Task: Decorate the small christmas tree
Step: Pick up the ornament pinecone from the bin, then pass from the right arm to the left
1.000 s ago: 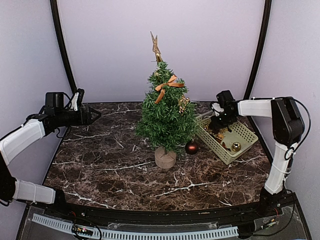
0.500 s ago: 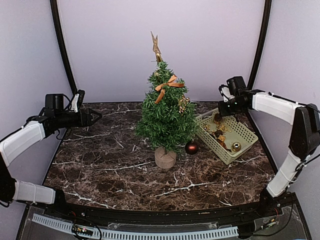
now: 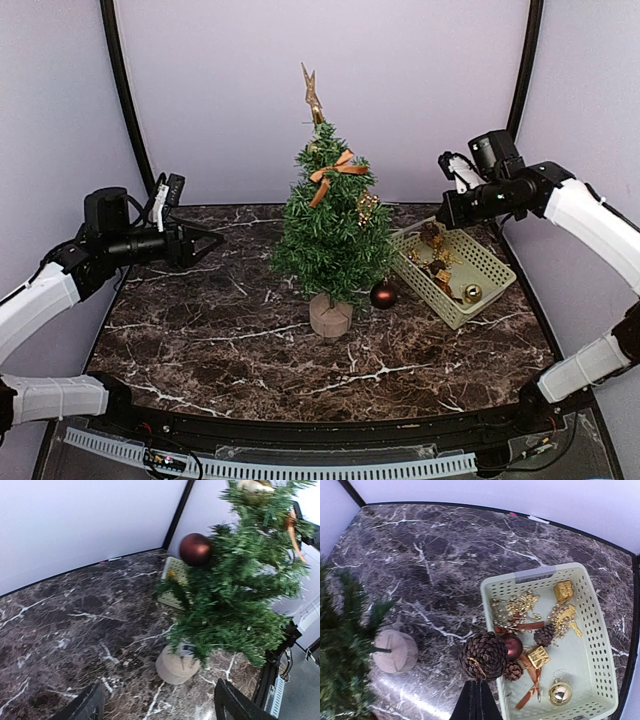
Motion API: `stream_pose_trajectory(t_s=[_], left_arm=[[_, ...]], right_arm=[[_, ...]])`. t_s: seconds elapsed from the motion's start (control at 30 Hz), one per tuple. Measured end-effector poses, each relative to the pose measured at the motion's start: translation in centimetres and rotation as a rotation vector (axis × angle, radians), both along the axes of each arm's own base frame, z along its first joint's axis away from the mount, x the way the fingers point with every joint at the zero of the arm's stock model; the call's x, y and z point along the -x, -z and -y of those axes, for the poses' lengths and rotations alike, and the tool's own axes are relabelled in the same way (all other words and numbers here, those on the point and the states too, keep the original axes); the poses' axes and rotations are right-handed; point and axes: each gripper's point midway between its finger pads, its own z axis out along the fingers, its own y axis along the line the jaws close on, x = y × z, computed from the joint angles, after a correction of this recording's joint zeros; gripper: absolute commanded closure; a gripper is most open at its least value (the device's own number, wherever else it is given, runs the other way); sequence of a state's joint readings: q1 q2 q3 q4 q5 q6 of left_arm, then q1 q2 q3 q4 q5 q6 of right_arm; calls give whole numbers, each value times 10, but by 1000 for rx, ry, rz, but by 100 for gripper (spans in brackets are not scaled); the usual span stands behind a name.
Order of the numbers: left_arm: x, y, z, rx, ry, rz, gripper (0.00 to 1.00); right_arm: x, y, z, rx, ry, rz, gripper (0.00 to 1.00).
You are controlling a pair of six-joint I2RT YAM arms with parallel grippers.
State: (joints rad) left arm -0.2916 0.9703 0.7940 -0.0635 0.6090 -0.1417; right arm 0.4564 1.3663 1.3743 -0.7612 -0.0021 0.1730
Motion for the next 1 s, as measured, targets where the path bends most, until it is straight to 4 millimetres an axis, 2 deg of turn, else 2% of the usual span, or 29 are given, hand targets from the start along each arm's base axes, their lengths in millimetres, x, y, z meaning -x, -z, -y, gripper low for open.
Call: stream_pose_trajectory(t_s=[0.1,0.3,0.47,0.63,0.87,1.0], left_arm=[[24,-5,20,18,71,41,22],[67,1,50,87,165,55,23],[100,-3,78,137,231,69,24],[131,-4,105,151,295,79,24],[158,19,145,88,356,70,23],[175,23,169,72,409,92,19]], right_arm=[[27,-20,-18,-46,-68,-5,100],[87,-47,-56,-146,-225,-59,100],[134,-52,-78,-215,-331,-152,100],[171,-56,-91,-274,-405,-237,100],[222,-64,-117,-346,-553,-342,100],[243,-70,-133,-391,-631,-374,100]])
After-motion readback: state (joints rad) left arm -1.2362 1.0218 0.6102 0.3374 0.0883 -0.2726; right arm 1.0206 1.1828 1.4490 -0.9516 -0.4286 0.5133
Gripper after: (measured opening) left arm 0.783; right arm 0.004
